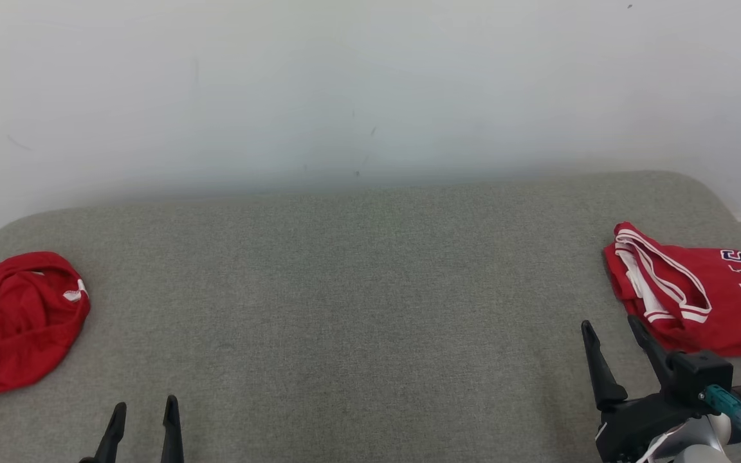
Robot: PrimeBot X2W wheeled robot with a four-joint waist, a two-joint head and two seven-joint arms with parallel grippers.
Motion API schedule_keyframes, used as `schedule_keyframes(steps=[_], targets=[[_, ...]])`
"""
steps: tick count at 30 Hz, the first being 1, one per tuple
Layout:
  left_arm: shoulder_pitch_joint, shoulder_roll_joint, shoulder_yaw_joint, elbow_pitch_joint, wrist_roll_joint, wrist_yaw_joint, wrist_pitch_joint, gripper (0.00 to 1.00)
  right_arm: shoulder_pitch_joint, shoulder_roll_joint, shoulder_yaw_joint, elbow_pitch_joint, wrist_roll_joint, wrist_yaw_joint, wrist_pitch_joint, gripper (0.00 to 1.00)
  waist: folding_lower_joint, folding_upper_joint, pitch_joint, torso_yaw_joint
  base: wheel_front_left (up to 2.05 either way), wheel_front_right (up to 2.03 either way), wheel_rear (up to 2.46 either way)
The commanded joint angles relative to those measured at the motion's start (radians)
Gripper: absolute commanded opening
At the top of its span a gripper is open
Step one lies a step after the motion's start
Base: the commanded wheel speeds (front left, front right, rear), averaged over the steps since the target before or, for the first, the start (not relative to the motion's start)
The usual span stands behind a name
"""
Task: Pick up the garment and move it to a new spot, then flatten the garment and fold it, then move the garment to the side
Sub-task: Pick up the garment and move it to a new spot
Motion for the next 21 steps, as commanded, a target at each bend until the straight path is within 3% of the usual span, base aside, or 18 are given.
schedule_keyframes(steps=[1,11,21], targets=[[-0.002,-0.002,0.003,-0.006,0.013,0.001,-0.002,1.00,0.015,0.005,-0.003,-0.003,-0.004,-0.003,0.004,1.00,0.0000,0.0000,0.000,-0.002,0.00,0.00,0.00],[0.011,-0.001,0.014,-0.024,0.024,-0.006,-0.002,1.00,0.020,0.014,-0.009,-0.005,-0.010,-0.003,0.003,1.00,0.0000,0.0000,-0.003,0.017,0.00,0.00,0.00],[0.021,0.004,0.023,-0.018,0.034,-0.006,-0.002,1.00,0.035,0.029,-0.002,-0.007,-0.002,-0.003,-0.007,1.00,0.0000,0.0000,-0.011,0.137,0.00,0.00,0.00]])
